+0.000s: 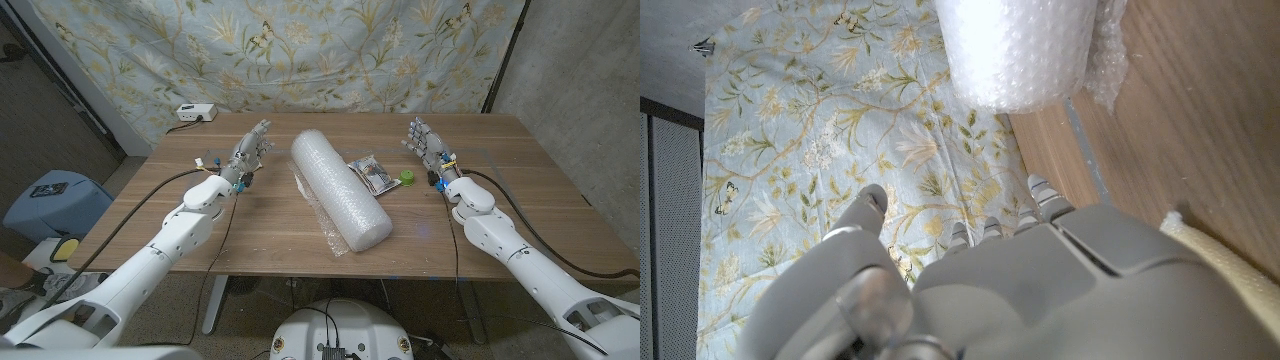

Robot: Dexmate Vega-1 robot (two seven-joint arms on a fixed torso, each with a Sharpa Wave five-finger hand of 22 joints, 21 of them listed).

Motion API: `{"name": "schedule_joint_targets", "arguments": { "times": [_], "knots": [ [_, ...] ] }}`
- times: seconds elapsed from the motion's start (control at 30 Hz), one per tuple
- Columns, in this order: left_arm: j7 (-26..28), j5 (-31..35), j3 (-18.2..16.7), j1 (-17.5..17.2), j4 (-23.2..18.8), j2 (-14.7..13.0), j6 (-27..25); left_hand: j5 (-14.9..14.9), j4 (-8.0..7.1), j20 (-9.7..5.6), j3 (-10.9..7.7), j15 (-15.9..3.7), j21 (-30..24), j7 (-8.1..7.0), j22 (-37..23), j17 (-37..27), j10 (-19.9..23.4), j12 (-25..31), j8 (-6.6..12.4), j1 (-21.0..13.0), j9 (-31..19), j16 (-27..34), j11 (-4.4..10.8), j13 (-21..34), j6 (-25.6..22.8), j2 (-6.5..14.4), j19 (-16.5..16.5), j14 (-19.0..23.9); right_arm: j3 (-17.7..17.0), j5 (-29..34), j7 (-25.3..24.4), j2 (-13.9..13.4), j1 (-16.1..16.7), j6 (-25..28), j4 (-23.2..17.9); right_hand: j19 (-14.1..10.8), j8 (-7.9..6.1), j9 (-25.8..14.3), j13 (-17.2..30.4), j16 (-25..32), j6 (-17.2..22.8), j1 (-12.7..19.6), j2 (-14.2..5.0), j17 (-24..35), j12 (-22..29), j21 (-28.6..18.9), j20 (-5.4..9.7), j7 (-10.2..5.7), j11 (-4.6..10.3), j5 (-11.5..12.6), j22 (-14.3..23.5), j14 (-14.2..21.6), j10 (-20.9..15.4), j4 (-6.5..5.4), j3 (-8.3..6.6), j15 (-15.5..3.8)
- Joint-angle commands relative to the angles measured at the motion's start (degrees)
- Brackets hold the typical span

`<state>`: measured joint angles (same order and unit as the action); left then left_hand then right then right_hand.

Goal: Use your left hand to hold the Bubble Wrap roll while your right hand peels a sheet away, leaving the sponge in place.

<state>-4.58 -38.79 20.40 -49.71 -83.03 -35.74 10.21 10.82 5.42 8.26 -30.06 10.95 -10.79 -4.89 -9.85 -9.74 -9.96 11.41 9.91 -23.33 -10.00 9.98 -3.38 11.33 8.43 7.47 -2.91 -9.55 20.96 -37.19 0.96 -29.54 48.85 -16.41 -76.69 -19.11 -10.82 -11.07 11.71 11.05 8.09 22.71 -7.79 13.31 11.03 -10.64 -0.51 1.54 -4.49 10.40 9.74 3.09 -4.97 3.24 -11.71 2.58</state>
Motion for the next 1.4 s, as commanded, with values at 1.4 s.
{"name": "schedule_joint_targets", "arguments": {
  "times": [1.4],
  "knots": [
    [-18.89,15.07,10.00,16.07,-5.79,-12.02,-10.90,10.40,4.19,0.25,-3.31,-0.02,-0.22,5.99,-0.18,-0.48,-8.49,0.87,0.38,-7.01,-0.08,0.95,-2.51,0.42,11.49,-0.59,7.78,-5.61,-0.38,0.86,-2.62,1.15,1.26,-2.18,-0.73,0.43,-0.30,-0.18,-0.08,0.37,-0.36,0.54,0.35,-0.41,0.13,-0.31,-0.42,0.90,-0.95,0.11,0.23,-0.66,0.69,1.03,-0.38,0.92]
  ]
}}
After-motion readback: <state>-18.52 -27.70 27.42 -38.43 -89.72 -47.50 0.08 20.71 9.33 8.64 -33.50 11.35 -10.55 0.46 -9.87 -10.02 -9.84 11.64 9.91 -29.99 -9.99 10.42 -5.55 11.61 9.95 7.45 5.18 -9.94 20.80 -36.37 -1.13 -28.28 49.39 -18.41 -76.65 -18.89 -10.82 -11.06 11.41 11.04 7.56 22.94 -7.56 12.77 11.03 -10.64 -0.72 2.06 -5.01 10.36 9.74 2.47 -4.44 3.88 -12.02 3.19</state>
